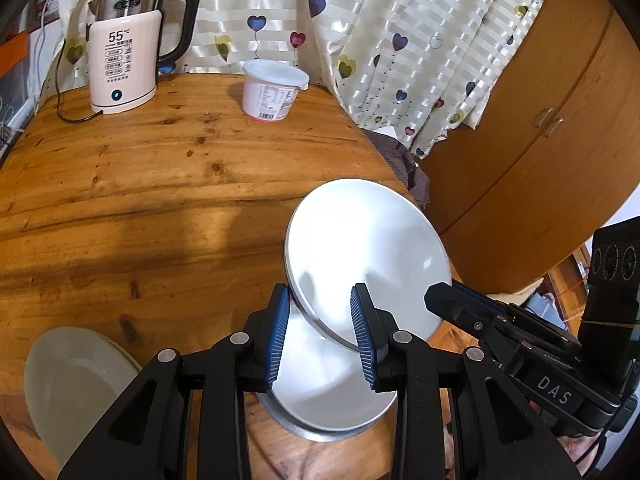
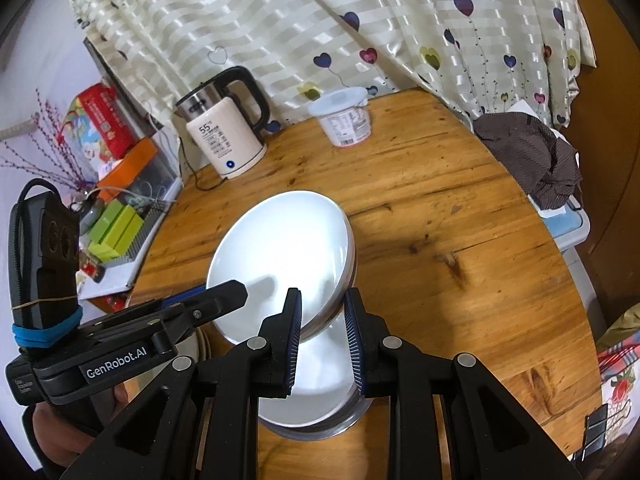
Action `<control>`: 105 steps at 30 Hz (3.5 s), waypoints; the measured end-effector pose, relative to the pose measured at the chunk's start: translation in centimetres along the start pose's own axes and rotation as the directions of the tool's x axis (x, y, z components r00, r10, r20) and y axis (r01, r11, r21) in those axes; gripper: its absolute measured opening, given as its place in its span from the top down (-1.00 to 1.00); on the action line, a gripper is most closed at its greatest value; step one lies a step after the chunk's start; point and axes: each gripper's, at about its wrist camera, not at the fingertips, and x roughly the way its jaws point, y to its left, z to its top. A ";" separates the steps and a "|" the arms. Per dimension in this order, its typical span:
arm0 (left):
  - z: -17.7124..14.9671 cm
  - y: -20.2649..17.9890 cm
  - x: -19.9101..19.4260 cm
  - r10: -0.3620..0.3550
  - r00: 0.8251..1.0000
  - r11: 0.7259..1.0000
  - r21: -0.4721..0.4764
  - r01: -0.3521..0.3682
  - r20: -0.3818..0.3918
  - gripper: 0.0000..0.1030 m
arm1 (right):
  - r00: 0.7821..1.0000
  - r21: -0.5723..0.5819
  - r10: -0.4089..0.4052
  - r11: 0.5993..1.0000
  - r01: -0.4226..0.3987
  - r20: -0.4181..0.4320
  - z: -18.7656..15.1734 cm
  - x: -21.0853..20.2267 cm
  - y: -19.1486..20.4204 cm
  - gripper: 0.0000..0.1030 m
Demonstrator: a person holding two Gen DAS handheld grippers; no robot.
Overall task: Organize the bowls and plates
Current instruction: 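Lower the held white bowl into the steel bowl stack with the left gripper, then open the left gripper to release the nested white bowl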
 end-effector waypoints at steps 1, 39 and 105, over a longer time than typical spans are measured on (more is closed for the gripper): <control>-0.2 0.1 -0.1 0.000 1.000 1.000 -0.002 0.000 -0.002 0.37 | 1.000 0.000 0.000 1.000 0.000 -0.002 -0.1 0.0 0.1 0.59; -4.9 0.7 0.2 0.043 0.997 0.999 -0.029 -0.045 -0.059 0.37 | 0.996 0.008 0.013 1.000 -0.012 -0.093 -4.2 1.0 0.0 0.56; -5.8 2.6 -2.3 0.072 0.995 0.997 -0.006 -0.071 0.067 0.34 | 0.987 0.055 0.144 0.989 -0.140 -0.073 -4.6 -0.2 -2.5 0.51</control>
